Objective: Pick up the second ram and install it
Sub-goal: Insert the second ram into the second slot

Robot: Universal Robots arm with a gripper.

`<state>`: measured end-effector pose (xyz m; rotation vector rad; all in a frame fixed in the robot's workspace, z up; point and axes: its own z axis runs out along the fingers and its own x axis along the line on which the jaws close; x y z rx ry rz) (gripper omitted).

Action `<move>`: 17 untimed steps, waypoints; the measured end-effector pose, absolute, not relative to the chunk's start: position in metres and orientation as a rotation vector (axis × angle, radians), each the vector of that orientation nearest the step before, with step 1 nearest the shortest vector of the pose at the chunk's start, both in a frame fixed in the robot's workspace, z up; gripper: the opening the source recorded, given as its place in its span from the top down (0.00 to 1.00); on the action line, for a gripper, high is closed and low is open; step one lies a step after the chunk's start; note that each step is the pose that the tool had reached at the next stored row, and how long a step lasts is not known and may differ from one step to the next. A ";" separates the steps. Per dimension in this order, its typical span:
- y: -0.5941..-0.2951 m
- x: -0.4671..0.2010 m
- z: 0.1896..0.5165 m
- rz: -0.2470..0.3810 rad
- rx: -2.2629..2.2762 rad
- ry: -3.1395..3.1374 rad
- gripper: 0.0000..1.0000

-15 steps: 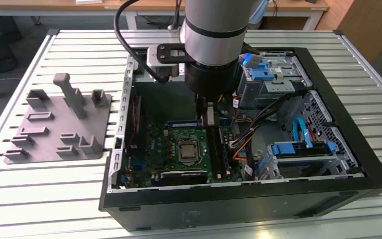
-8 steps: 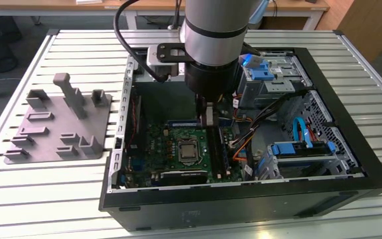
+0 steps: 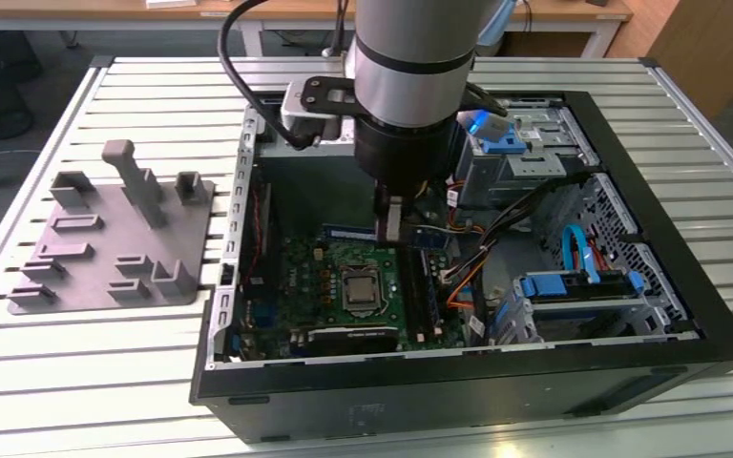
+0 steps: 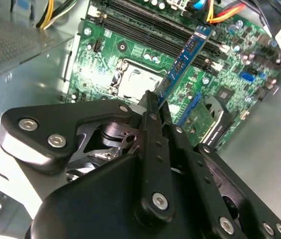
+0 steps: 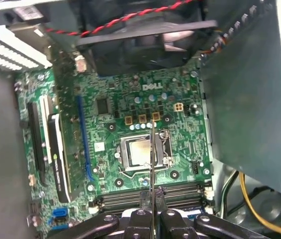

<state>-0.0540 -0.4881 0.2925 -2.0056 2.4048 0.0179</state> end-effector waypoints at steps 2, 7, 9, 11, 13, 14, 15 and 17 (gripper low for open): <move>-0.488 -0.054 0.292 0.018 -1.964 2.439 0.86; -0.488 -0.054 0.292 0.017 -1.863 2.516 0.86; -0.488 -0.054 0.292 0.017 -1.827 2.542 0.86; -0.488 -0.054 0.292 0.016 -1.790 2.568 0.86; -0.488 -0.054 0.292 0.016 -1.753 2.593 0.86; -0.488 -0.054 0.291 0.016 -1.735 2.606 0.86; -0.488 -0.054 0.291 0.016 -1.716 2.618 0.86; -0.488 -0.054 0.291 0.016 -1.676 2.643 0.86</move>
